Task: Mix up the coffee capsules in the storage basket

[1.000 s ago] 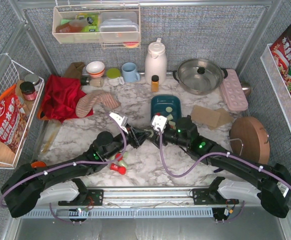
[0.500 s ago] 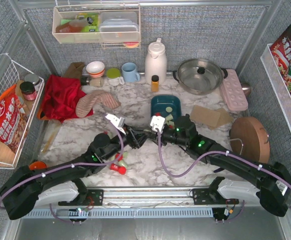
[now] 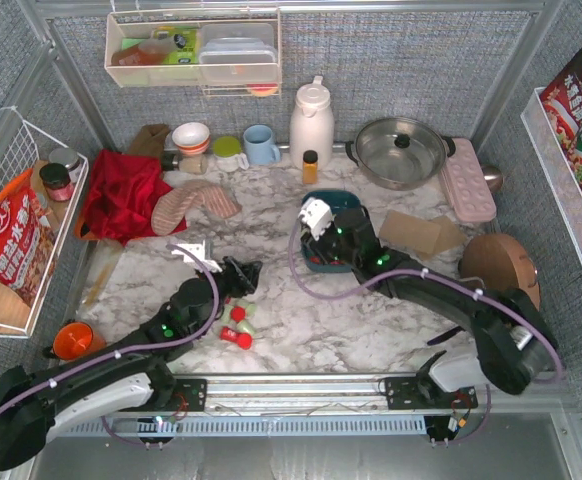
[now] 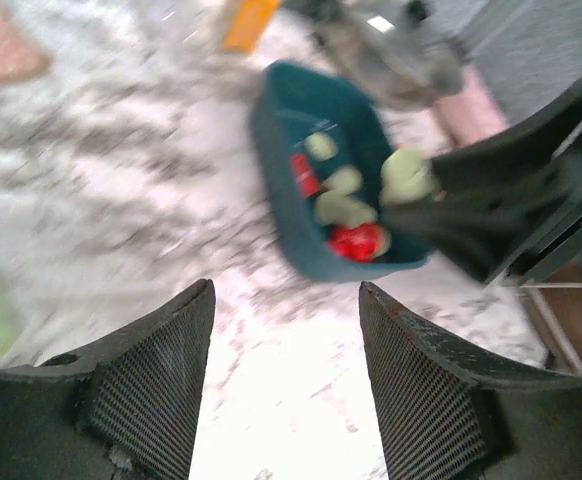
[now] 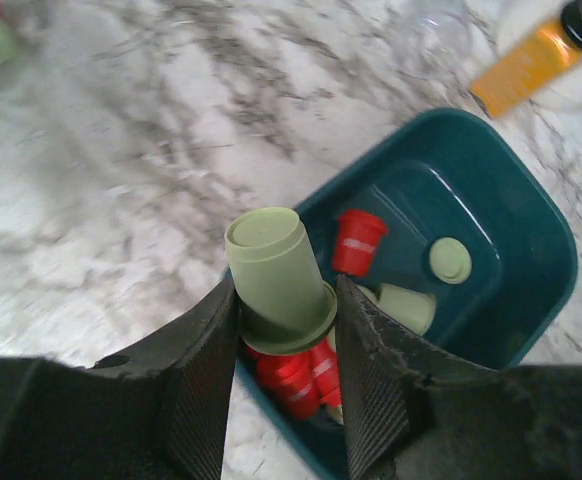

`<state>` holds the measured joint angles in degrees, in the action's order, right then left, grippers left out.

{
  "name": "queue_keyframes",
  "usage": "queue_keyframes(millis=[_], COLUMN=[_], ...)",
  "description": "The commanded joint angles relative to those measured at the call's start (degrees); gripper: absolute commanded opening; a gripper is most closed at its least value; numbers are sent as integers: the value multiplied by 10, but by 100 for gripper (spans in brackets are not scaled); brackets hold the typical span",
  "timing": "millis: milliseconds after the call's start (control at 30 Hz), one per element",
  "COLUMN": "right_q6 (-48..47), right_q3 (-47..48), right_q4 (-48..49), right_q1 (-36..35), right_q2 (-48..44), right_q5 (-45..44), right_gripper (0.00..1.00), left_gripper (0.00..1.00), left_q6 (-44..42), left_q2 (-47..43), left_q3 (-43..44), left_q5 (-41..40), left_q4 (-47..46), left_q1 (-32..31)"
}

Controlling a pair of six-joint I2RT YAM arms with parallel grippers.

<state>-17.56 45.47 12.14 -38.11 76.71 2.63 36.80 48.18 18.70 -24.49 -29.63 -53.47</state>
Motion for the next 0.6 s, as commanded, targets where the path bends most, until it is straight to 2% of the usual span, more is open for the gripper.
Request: queue_keyframes(millis=[0, 100, 233, 333, 567], right_q6=[64, 83, 88, 90, 93], right_q3=[44, 51, 50, 50, 38], right_q4=[5, 14, 18, 3, -19], right_q1=[36, 52, 60, 63, 65], right_q2=[68, 105, 130, 126, 97], right_q5=[-67, -68, -72, -71, -55], right_gripper=[50, 67, 81, 85, 86], left_gripper=[68, 68, 67, 66, 61], left_q6=[97, 140, 179, 190, 191], left_q2=[-24, -42, -68, -83, -70], left_q3=[-2, -8, -16, -27, -47], left_q5=[-100, -111, -117, -102, -37], left_q4=[225, 301, 369, 390, 401], left_q1=[0, 0, 0, 0, 1])
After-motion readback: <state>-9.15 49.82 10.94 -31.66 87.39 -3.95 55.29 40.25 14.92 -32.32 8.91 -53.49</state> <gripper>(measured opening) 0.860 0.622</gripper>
